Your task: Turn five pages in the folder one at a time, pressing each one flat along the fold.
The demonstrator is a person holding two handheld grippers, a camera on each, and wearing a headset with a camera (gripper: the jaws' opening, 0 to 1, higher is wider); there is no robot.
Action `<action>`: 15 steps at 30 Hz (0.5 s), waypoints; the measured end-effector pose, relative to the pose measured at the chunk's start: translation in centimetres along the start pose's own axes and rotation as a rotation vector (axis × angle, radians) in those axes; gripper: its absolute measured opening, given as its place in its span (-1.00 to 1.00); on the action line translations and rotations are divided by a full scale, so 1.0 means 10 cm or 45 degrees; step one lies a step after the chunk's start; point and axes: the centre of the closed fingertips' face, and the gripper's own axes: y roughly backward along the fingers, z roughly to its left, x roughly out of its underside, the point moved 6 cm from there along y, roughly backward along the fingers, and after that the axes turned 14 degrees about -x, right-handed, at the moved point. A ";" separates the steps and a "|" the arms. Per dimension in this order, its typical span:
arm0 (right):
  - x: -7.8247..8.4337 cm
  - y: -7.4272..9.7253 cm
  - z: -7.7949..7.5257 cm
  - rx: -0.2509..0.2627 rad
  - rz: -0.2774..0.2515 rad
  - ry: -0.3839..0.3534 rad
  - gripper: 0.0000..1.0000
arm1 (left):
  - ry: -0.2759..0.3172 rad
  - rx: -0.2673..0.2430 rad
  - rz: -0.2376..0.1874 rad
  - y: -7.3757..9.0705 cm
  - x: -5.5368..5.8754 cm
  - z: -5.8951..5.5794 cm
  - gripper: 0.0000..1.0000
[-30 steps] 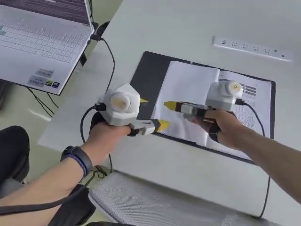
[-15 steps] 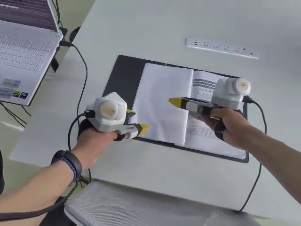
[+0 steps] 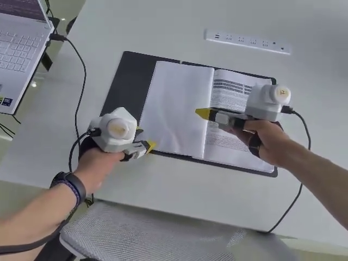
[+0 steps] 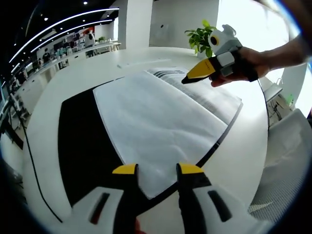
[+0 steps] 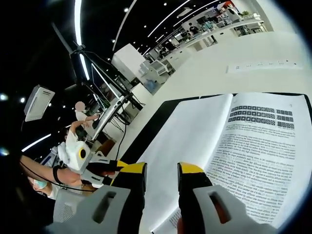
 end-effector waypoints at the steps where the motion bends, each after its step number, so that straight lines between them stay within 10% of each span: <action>1: -0.01 -0.01 0.00 -0.003 0.002 0.002 -0.53 | -0.006 -0.003 -0.003 0.00 0.00 0.00 -0.41; 15: -0.17 -0.05 -0.30 0.003 0.053 0.102 -0.64 | 0.034 -0.006 -0.008 0.00 0.01 0.02 -0.42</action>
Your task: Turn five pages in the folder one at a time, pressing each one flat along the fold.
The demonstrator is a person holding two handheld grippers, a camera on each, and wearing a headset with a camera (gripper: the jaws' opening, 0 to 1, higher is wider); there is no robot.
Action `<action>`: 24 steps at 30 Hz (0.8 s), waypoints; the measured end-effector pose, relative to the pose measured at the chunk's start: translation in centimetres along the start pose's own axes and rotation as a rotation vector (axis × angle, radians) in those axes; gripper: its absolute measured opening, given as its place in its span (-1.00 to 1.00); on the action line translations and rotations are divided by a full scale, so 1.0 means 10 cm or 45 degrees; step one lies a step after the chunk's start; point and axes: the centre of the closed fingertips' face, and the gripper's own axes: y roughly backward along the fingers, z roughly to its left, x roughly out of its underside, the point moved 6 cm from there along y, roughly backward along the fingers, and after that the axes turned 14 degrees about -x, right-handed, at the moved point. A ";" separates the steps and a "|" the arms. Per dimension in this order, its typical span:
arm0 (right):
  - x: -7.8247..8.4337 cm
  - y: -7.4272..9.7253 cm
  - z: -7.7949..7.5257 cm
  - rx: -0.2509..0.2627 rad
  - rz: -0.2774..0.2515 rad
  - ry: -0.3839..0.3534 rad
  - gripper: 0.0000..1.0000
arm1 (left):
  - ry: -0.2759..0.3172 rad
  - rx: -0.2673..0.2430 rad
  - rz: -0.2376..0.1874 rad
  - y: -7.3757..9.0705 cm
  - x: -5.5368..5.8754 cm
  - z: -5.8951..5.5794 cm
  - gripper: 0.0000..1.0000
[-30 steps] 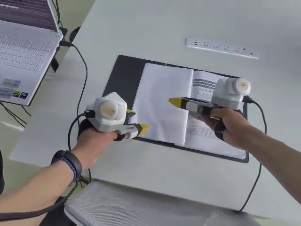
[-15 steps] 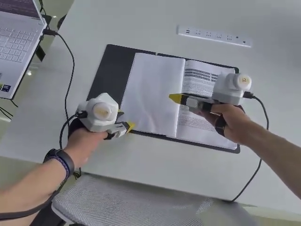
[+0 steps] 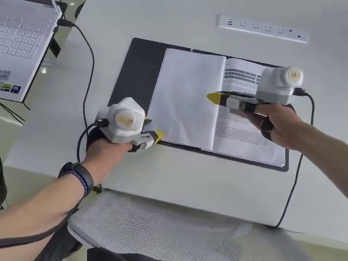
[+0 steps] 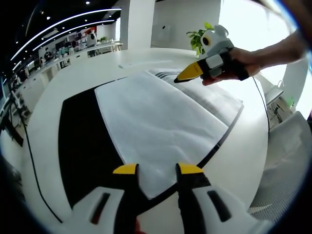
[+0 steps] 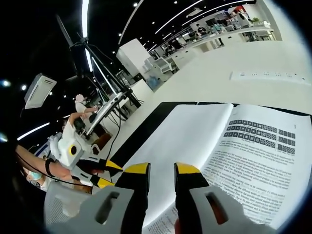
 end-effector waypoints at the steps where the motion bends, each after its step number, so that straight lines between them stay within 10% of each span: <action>1: 0.00 0.00 -0.04 0.005 -0.009 -0.010 -0.64 | 0.002 0.001 0.000 0.00 0.00 0.00 -0.42; 24: -0.02 -0.03 -0.49 -0.005 -0.096 -0.069 -1.00 | 0.036 0.006 0.006 0.01 -0.04 -0.03 -0.42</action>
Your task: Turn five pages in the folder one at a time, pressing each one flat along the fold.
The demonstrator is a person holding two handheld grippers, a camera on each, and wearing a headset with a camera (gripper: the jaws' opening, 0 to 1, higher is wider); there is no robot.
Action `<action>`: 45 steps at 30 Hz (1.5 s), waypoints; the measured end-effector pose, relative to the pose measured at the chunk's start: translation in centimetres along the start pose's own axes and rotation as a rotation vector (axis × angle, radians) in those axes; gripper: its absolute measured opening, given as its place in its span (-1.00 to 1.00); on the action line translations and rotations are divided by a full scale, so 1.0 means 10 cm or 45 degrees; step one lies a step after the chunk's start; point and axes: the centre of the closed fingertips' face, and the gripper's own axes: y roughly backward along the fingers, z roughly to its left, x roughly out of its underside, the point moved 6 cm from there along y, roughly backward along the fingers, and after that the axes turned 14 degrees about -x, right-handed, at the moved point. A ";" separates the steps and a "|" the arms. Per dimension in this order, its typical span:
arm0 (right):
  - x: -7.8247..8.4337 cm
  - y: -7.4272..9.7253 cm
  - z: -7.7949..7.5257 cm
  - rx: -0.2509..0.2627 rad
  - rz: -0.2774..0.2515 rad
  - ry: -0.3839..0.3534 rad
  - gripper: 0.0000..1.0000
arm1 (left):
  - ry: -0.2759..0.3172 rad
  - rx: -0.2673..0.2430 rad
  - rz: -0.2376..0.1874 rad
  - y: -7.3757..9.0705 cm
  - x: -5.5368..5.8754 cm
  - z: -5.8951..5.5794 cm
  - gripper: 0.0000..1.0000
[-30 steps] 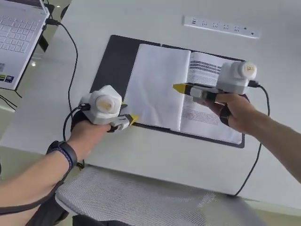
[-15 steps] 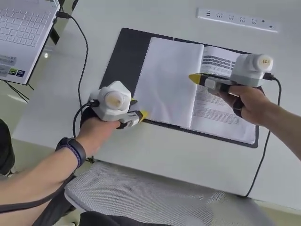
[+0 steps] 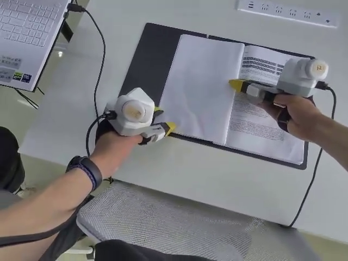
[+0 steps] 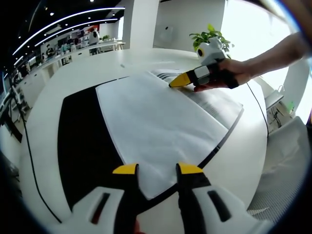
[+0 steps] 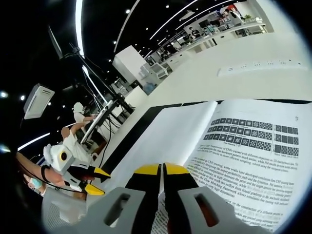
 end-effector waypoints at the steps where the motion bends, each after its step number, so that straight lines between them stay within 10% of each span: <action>1: -0.01 -0.01 -0.02 0.002 -0.011 -0.006 -1.00 | 0.000 0.001 0.001 0.00 0.00 0.00 -0.41; 15: -0.35 -0.10 -0.49 0.068 -0.275 -0.156 -1.00 | -0.003 0.005 0.010 0.01 -0.02 -0.02 -0.44; 22: -0.46 -0.15 -0.42 0.107 -0.334 -0.180 -1.00 | 0.007 0.004 0.011 0.00 -0.02 -0.02 -0.42; 45: -0.74 -0.24 -0.90 0.212 -0.455 -0.304 -1.00 | -0.002 0.011 0.017 -0.14 0.06 0.07 -0.43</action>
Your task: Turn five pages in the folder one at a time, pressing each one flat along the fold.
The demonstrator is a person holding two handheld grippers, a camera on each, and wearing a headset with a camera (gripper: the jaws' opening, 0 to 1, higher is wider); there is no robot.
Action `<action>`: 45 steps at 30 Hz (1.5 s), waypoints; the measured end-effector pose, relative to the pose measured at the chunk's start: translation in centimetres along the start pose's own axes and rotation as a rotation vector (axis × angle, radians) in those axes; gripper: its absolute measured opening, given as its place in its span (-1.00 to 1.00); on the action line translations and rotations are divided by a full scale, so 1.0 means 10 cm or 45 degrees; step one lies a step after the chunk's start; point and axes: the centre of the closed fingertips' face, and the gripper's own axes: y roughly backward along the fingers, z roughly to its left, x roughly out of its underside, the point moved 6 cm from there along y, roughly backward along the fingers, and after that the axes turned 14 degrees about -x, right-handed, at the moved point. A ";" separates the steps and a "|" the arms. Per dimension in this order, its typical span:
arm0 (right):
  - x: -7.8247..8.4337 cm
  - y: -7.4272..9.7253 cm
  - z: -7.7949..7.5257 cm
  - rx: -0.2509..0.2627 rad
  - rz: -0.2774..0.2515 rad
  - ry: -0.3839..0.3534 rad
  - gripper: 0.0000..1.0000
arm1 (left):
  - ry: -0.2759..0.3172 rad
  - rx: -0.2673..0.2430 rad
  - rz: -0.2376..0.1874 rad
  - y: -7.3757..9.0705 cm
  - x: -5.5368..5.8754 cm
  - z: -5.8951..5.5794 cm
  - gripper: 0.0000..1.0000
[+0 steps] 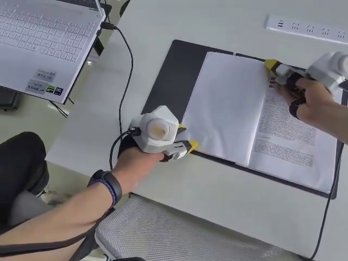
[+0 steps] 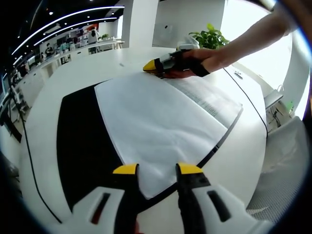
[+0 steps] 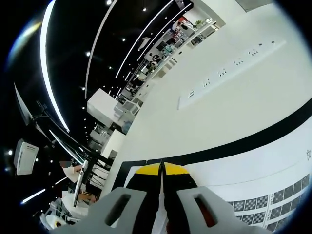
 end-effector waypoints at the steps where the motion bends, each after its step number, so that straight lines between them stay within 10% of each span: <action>1: 0.00 0.00 0.00 0.002 0.000 0.000 -1.00 | -0.001 -0.001 -0.001 0.00 0.00 0.00 -0.43; 34: 0.85 0.65 0.41 -0.151 0.166 0.058 -1.00 | -0.022 -0.004 -0.012 0.06 0.00 -0.05 -0.42; 45: 1.25 0.93 0.88 -0.189 0.282 0.096 -1.00 | -0.009 -0.009 -0.023 0.17 -0.06 -0.09 -0.46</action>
